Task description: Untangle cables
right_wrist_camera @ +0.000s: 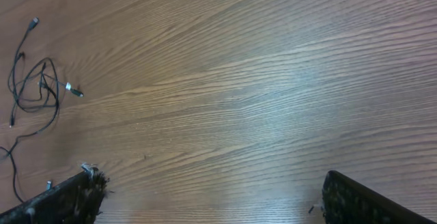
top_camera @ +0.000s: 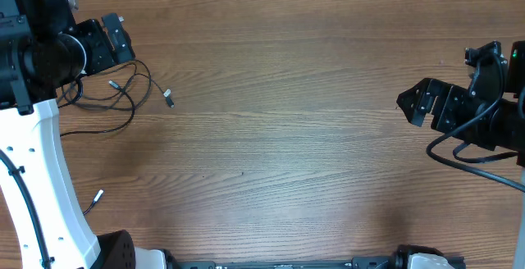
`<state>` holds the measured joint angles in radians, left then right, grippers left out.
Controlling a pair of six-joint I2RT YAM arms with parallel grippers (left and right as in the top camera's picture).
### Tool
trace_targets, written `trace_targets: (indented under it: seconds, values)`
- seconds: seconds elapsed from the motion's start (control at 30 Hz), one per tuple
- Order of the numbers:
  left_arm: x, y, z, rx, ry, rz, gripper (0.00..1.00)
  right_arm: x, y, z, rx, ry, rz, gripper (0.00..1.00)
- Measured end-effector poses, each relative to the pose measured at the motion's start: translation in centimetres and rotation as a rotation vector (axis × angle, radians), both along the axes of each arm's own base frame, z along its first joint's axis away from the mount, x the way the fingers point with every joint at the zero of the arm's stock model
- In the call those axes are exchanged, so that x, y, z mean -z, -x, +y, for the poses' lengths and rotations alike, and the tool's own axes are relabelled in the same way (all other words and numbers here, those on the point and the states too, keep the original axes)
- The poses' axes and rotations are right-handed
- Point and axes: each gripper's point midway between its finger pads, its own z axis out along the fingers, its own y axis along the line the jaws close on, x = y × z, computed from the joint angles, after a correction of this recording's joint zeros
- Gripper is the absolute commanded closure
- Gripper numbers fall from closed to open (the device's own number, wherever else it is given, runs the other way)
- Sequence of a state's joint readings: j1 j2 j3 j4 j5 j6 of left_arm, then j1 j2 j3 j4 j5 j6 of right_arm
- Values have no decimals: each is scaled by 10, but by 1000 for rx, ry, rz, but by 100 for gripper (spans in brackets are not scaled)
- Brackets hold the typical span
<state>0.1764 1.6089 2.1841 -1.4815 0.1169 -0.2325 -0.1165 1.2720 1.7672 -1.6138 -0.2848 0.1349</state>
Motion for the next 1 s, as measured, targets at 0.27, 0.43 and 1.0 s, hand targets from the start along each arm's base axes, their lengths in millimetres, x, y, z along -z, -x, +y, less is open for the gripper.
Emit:
trace_targets:
  seconds: [0.27, 0.43, 1.0]
  values:
    - [0, 0, 0, 0, 0, 0, 0, 0, -1, 0, -36, 22, -11, 0]
    - [0, 0, 0, 0, 1, 1, 0, -9, -32, -4, -98, 89, -199, 0]
    - [0, 0, -1, 2, 3, 0, 0, -36, -11, 8, -124, 276, -1120, 0]
